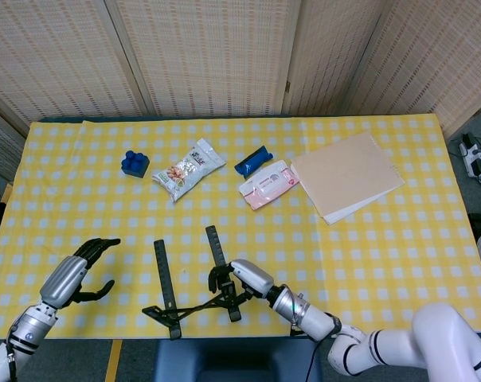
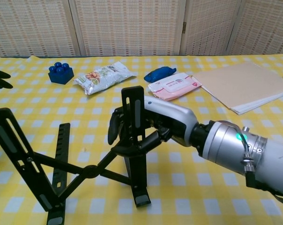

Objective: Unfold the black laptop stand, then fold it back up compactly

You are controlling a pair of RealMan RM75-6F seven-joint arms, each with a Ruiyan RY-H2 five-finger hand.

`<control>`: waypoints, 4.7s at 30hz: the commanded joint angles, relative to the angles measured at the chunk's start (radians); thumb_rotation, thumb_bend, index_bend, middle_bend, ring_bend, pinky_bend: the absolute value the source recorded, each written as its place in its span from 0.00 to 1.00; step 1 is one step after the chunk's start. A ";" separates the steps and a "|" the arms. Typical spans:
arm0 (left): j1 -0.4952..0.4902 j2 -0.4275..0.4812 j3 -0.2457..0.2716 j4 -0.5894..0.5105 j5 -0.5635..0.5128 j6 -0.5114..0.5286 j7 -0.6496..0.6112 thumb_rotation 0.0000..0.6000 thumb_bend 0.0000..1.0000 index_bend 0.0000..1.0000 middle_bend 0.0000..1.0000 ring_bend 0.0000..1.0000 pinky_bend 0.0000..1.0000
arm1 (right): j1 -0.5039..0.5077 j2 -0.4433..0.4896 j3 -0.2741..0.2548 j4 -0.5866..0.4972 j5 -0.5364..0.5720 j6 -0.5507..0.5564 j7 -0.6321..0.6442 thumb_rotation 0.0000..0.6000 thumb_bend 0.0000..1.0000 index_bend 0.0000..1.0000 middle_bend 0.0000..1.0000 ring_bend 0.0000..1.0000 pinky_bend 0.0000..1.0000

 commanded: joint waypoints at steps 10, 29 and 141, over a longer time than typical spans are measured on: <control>-0.016 -0.012 -0.005 0.008 0.003 -0.013 -0.004 1.00 0.43 0.14 0.19 0.15 0.12 | -0.085 -0.084 0.081 0.091 0.050 0.091 -0.102 1.00 0.33 0.67 0.56 0.58 0.54; -0.052 0.006 0.017 -0.016 0.045 -0.036 -0.129 1.00 0.43 0.12 0.20 0.14 0.12 | -0.153 -0.148 0.146 0.132 0.049 0.166 -0.090 1.00 0.33 0.68 0.55 0.56 0.53; -0.031 -0.485 -0.099 -0.018 -0.262 -0.134 0.359 1.00 0.42 0.57 0.39 0.30 0.25 | -0.203 0.089 0.067 -0.112 -0.105 0.198 -0.061 1.00 0.33 0.38 0.40 0.41 0.38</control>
